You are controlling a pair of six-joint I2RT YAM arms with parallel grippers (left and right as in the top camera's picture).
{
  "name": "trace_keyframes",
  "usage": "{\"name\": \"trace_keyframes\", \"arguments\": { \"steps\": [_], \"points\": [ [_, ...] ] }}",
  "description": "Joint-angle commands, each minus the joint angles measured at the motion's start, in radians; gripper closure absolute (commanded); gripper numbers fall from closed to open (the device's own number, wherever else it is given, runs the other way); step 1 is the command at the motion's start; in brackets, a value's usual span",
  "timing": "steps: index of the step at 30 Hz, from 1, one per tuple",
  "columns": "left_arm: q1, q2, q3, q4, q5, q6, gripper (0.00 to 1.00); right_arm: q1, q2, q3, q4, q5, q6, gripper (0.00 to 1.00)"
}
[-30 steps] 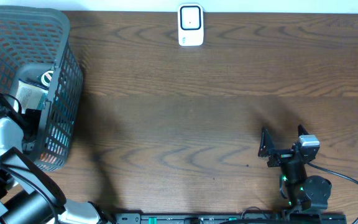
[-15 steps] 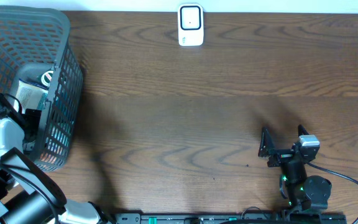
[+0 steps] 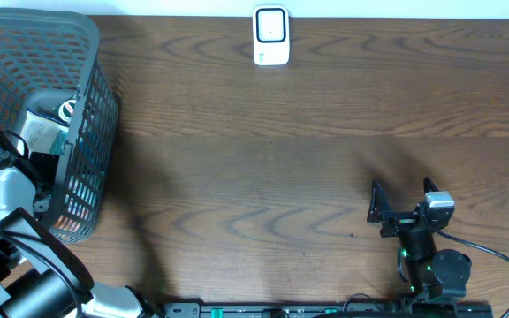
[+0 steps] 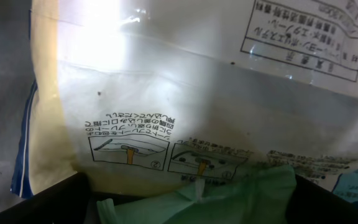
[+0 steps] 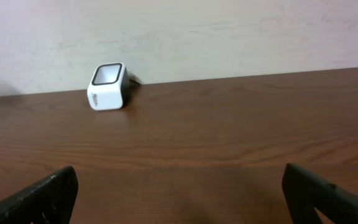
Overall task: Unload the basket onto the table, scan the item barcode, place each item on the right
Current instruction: 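Grasp the green wipes pack in the basket with the left gripper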
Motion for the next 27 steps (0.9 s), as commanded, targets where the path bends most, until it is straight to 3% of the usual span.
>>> {"name": "trace_keyframes", "arguments": {
  "steps": [1,8,13,18,20,24,27],
  "points": [
    [0.008,0.091,-0.065,-0.024,0.13,0.01,0.02,0.006,0.0,-0.001,-0.004,0.0,0.01,0.01],
    [0.003,0.091,-0.063,-0.039,0.306,0.013,0.02,0.006,0.0,-0.001,-0.004,0.0,0.01,0.01],
    [-0.065,0.091,-0.064,-0.079,0.305,0.074,0.02,0.006,0.0,-0.001,-0.004,0.0,0.01,0.01],
    [-0.126,0.091,-0.064,-0.083,0.214,0.073,0.03,0.006,0.0,-0.001,-0.004,0.0,0.01,0.01],
    [-0.137,0.091,-0.064,-0.087,0.186,0.073,0.12,0.006,0.0,-0.001,-0.004,0.0,0.01,0.01],
    [-0.138,0.091,-0.064,-0.089,0.158,0.073,0.47,0.006,0.0,-0.001,-0.004,0.0,0.01,0.01],
    [-0.137,0.091,-0.064,-0.09,0.145,0.074,0.55,0.006,0.0,-0.001,-0.004,0.0,0.01,0.01]
  ]
}}
